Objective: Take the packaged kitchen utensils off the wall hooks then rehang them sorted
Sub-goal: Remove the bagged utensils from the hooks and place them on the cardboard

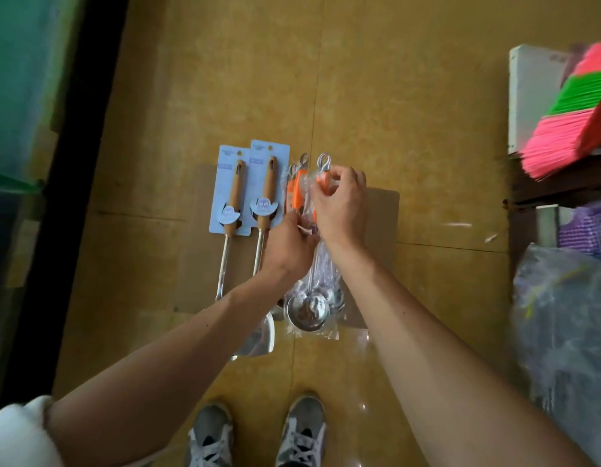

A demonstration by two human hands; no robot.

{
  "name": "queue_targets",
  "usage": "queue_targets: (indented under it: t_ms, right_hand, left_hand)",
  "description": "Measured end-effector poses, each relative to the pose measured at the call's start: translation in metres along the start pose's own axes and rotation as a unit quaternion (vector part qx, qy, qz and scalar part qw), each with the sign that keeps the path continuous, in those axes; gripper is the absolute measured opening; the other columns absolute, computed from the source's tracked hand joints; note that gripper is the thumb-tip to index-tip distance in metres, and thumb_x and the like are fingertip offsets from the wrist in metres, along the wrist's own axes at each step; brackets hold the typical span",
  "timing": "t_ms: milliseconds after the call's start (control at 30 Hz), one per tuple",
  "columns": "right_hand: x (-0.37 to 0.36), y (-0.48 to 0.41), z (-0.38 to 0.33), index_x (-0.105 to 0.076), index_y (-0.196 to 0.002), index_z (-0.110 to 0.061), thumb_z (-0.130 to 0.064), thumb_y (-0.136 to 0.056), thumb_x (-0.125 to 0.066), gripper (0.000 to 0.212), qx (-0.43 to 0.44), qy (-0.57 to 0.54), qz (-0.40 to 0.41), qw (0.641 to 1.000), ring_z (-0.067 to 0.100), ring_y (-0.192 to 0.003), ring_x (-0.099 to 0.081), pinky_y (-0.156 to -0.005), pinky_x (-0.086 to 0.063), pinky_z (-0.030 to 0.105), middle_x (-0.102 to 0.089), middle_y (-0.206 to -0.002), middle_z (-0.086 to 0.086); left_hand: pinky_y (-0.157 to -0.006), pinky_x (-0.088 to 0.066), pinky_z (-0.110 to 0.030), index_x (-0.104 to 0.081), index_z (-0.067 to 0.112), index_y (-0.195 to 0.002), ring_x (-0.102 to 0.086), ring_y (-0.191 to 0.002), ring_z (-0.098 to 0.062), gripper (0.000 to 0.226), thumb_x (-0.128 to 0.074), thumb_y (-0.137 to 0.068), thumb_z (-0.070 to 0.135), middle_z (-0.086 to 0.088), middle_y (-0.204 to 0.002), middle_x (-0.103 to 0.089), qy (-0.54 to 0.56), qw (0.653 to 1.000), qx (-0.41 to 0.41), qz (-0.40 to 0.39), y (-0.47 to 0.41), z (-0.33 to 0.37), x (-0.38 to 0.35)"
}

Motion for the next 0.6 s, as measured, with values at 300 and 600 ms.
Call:
queue_targets:
  t_ms: [300,600]
  right_hand:
    - [-0.04,-0.034,0.03,-0.062,-0.108,-0.012,-0.032,-0.087,-0.072,0.032,-0.054,0.051,-0.059,0.995,0.027,-0.106,-0.057,-0.077,-0.037,0.031,-0.059,-0.115,0.009]
    - [-0.01,-0.014,0.018,-0.053,-0.136,-0.007,-0.036,-0.094,-0.062,0.052,0.044,0.082,-0.007,0.996,0.032,-0.121,-0.051,-0.095,-0.044,0.041,-0.055,-0.131,0.015]
  left_hand:
    - [-0.069,-0.04,-0.026,-0.055,0.014,-0.117,-0.057,-0.082,-0.017,0.03,-0.066,-0.089,0.02,-0.006,-0.098,-0.068,-0.034,0.998,0.046,-0.034,-0.036,-0.019,-0.009]
    - [-0.103,-0.044,-0.046,-0.034,0.014,-0.147,-0.047,-0.129,-0.03,0.065,-0.057,-0.094,0.043,-0.014,-0.142,-0.046,-0.102,0.994,-0.003,0.033,-0.02,0.007,0.013]
Point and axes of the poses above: each hand's wrist, its own y-axis away from the middle knuckle, its own x-axis out of the back of the hand, z = x × y, the point moved 1 cm from there along -y, towards the middle knuckle
